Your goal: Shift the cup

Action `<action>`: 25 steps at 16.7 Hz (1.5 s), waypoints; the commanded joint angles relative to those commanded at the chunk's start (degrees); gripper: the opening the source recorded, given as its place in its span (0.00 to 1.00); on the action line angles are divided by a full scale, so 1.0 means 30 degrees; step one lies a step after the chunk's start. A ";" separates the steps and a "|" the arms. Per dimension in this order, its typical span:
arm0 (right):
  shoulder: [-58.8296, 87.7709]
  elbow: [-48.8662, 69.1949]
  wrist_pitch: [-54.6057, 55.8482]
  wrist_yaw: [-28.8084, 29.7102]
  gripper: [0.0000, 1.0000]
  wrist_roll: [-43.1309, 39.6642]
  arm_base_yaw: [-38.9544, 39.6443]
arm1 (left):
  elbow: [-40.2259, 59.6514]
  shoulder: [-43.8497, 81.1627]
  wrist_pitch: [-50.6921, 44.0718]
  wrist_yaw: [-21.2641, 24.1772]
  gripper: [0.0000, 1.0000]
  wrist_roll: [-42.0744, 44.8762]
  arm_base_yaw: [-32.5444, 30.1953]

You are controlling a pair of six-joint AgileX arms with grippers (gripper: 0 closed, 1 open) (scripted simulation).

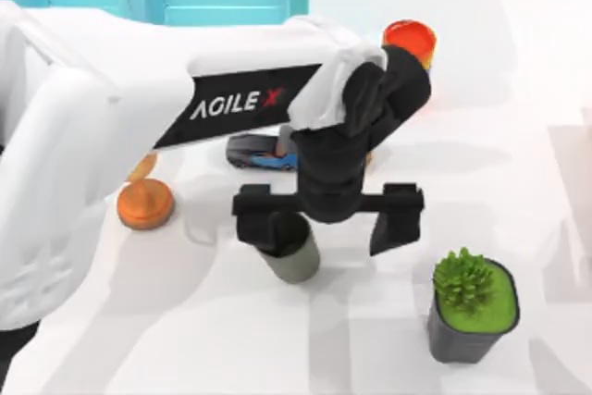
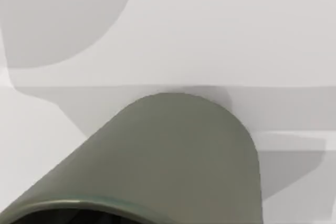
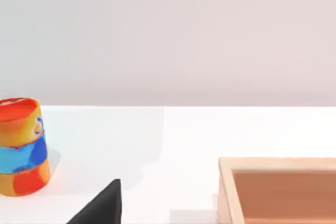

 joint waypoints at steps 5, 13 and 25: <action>0.0000 0.0000 0.0000 0.0000 1.00 0.0000 0.0000 | 0.0000 0.0000 0.0000 0.0000 0.62 0.0000 0.0000; 0.0000 0.0000 0.0000 0.0000 1.00 0.0000 0.0000 | 0.0000 0.0000 0.0000 0.0000 0.02 0.0000 0.0000; 0.0000 0.0000 0.0000 0.0000 1.00 0.0000 0.0000 | -0.0207 -0.0519 -0.0146 0.0189 0.00 0.0351 0.0376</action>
